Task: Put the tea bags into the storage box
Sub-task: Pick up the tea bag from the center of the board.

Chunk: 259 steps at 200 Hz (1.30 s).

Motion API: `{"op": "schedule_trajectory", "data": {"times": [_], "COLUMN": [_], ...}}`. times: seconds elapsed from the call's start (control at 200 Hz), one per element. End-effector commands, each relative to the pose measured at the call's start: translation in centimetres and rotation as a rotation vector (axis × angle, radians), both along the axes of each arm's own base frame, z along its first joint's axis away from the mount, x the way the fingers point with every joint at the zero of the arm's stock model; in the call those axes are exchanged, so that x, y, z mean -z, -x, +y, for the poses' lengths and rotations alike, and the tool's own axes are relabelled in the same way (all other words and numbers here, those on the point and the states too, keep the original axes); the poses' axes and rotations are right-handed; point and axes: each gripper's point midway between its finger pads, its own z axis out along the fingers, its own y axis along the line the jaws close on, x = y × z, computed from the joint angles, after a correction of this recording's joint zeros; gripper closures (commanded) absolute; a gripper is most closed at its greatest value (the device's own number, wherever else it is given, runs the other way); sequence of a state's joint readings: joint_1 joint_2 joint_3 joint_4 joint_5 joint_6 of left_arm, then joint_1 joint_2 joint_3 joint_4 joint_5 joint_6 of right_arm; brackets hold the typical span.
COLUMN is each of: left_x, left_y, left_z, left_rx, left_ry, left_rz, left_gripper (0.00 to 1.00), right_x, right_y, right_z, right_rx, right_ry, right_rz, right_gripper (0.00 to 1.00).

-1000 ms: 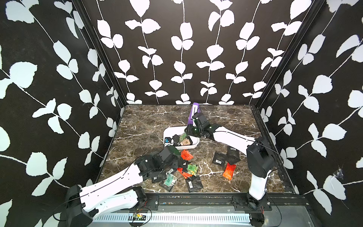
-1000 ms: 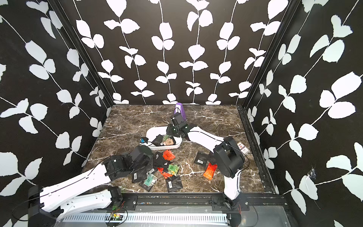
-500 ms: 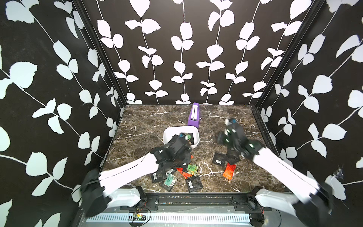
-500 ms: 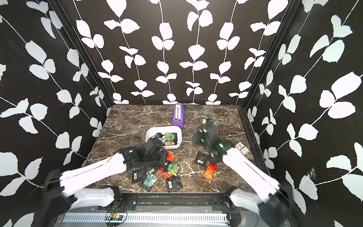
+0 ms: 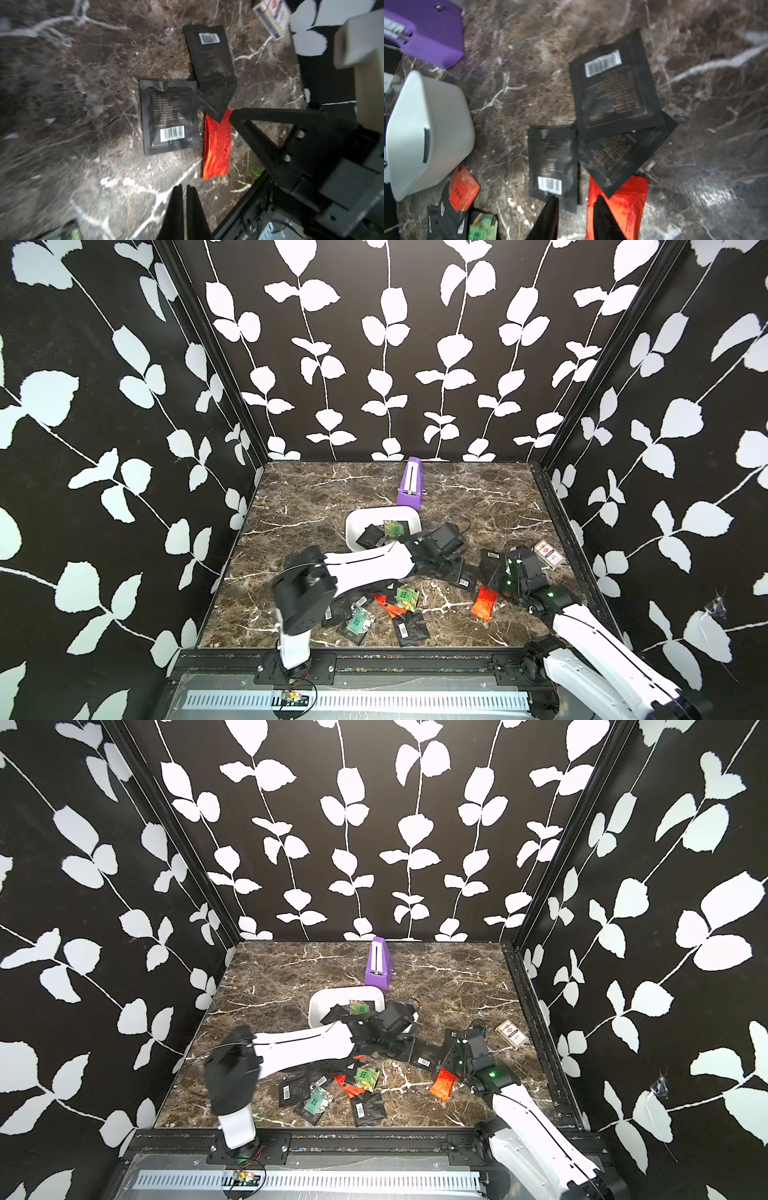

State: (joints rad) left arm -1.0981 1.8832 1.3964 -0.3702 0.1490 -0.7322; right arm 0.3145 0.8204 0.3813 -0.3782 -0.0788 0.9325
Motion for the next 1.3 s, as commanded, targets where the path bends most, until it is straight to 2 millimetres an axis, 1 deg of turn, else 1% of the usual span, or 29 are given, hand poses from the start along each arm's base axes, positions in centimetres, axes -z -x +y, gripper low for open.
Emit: {"op": "schedule_trajectory", "data": {"times": [0.0, 0.115, 0.245, 0.49, 0.615, 0.79, 1.175, 1.29], "left_x": [0.0, 2.1, 3.6, 5.1, 5.7, 7.0, 9.6, 9.8], "left_y": [-0.7, -1.1, -1.6, -2.6, -2.8, -2.5, -1.4, -1.2], "left_z": [-1.6, -2.2, -2.5, -2.9, -2.7, -1.9, -0.1, 0.3], "left_rx": [0.013, 0.011, 0.003, -0.009, -0.012, -0.013, -0.017, -0.018], "left_ry": [0.015, -0.027, -0.059, -0.083, -0.101, -0.132, -0.193, -0.203], "left_rz": [0.001, 0.016, 0.015, 0.018, 0.019, 0.030, 0.071, 0.078], "left_gripper": [0.99, 1.00, 1.00, 1.00, 1.00, 1.00, 1.00, 1.00], "right_x": [0.3, 0.2, 0.1, 0.7, 0.8, 1.1, 2.3, 2.5], "right_y": [-0.8, -1.5, -2.1, -3.0, -3.5, -4.0, -4.2, -4.3], "right_z": [0.8, 0.8, 0.9, 1.3, 1.5, 1.6, 1.5, 1.7], "right_rx": [0.004, 0.000, -0.005, -0.016, -0.022, -0.023, -0.028, -0.037], "right_ry": [-0.092, -0.115, -0.129, -0.150, -0.153, -0.155, -0.134, -0.139], "right_rz": [-0.025, -0.031, -0.034, -0.027, -0.026, -0.022, 0.011, 0.012], "right_gripper": [0.70, 0.71, 0.71, 0.72, 0.72, 0.72, 0.71, 0.71]}}
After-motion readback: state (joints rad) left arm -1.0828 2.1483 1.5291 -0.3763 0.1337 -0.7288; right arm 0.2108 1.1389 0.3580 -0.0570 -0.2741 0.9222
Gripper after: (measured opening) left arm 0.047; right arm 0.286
